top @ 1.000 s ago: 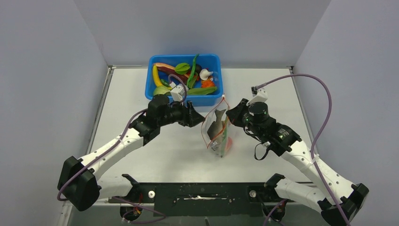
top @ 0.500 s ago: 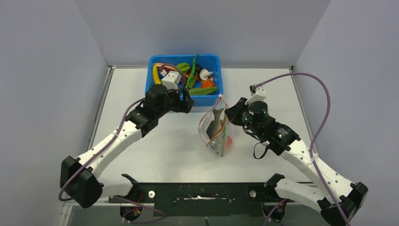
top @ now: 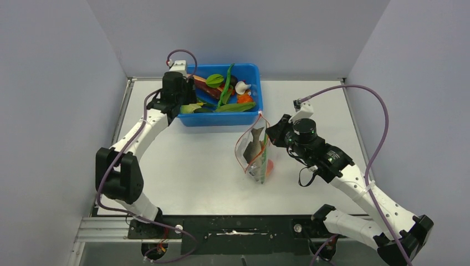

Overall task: Place the food in the zip-top bag and seal the zipper
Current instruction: Pick up the fake fruit from the bin.

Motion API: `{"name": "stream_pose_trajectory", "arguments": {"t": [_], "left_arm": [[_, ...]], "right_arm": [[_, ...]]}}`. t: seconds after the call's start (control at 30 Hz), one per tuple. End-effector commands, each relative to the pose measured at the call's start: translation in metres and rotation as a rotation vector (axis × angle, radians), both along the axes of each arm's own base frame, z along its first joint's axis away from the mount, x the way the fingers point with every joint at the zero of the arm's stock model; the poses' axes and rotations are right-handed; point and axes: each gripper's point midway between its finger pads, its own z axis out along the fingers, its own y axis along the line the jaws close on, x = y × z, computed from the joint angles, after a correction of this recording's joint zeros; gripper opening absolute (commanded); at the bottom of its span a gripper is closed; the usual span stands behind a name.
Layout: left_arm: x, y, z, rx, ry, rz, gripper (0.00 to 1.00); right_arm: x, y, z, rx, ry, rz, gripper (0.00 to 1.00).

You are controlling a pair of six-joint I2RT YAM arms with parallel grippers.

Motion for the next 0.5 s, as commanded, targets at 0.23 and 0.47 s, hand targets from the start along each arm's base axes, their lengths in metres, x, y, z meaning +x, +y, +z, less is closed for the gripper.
{"name": "stream_pose_trajectory", "arguments": {"t": [0.23, 0.47], "left_arm": [[0.090, 0.046, -0.009, 0.083, -0.059, 0.163, 0.45], [0.132, 0.059, -0.007, 0.188, -0.104, 0.217, 0.46]], "right_arm": [[0.006, 0.001, 0.036, 0.053, -0.079, -0.004, 0.00], [0.002, 0.000, 0.039, 0.080, -0.077, -0.016, 0.00]]}}
